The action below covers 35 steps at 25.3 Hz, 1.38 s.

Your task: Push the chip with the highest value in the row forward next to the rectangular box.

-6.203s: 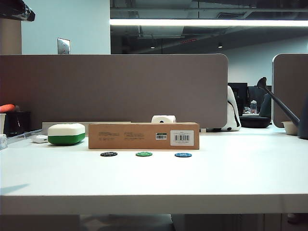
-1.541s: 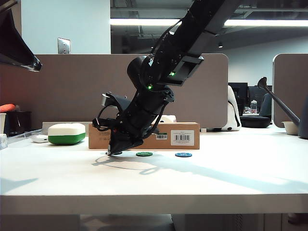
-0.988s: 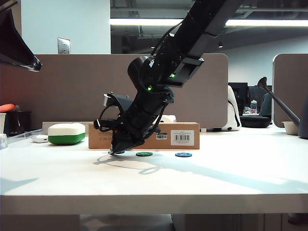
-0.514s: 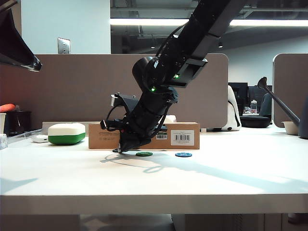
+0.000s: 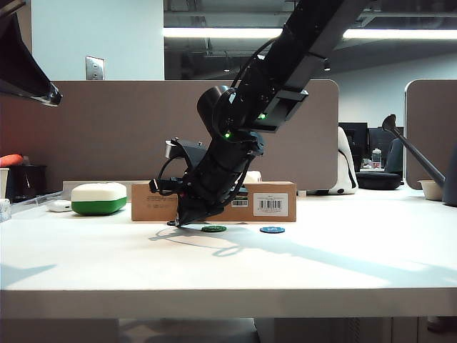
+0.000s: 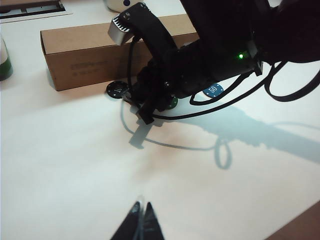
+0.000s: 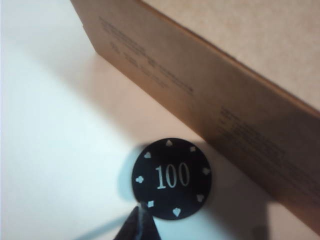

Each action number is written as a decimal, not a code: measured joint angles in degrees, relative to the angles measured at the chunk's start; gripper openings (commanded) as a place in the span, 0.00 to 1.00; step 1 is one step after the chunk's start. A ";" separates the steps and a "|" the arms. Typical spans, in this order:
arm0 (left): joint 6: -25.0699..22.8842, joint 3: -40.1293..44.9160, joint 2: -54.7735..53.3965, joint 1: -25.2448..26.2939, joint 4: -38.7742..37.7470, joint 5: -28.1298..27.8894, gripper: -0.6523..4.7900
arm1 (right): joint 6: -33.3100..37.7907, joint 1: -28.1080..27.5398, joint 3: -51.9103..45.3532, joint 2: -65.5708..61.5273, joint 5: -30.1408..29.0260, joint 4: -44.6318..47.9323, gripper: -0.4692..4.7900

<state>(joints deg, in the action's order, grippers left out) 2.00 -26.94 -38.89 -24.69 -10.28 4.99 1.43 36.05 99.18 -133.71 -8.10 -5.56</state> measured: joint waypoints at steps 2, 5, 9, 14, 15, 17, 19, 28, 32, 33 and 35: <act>0.00 0.00 0.00 0.00 0.00 0.02 0.11 | 0.00 0.00 -0.02 -0.13 0.00 0.57 0.08; 0.00 0.00 0.00 0.00 0.00 0.02 0.11 | 0.00 -0.07 -0.04 -0.28 0.09 1.20 0.08; 0.00 0.00 0.00 0.00 0.00 0.02 0.11 | 0.00 -0.07 -0.04 -0.28 1.64 1.44 0.08; 0.00 0.00 0.00 0.00 0.00 0.02 0.11 | 0.39 -0.07 -0.04 -0.28 1.07 1.42 0.08; 0.00 0.00 0.00 0.00 0.00 0.02 0.11 | 0.66 -0.07 -0.04 -0.26 0.33 1.27 0.08; 0.00 0.00 0.00 0.00 0.00 0.02 0.11 | 1.20 -0.24 -0.09 0.22 -2.34 -0.24 0.08; 0.00 0.00 0.00 0.00 0.00 0.02 0.11 | 1.53 -0.24 -0.26 1.31 -3.63 -3.32 0.08; 0.00 0.00 0.00 0.00 0.00 0.02 0.11 | 1.22 0.31 -0.77 11.37 -3.67 -14.08 0.08; 0.00 0.00 0.24 0.00 0.00 0.02 0.11 | -1.44 0.15 -0.81 17.86 -3.45 -23.58 0.08; 0.00 0.00 0.26 0.00 0.04 0.00 0.11 | -2.10 0.15 -0.81 19.50 -3.32 -25.62 0.08; 0.00 0.00 0.24 0.00 -0.02 0.02 0.11 | -3.56 0.28 -0.81 25.86 -0.79 -33.05 0.08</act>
<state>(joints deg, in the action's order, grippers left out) 2.00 -26.94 -38.65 -24.69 -10.31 5.02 -2.13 36.34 98.37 -107.85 -8.88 -38.61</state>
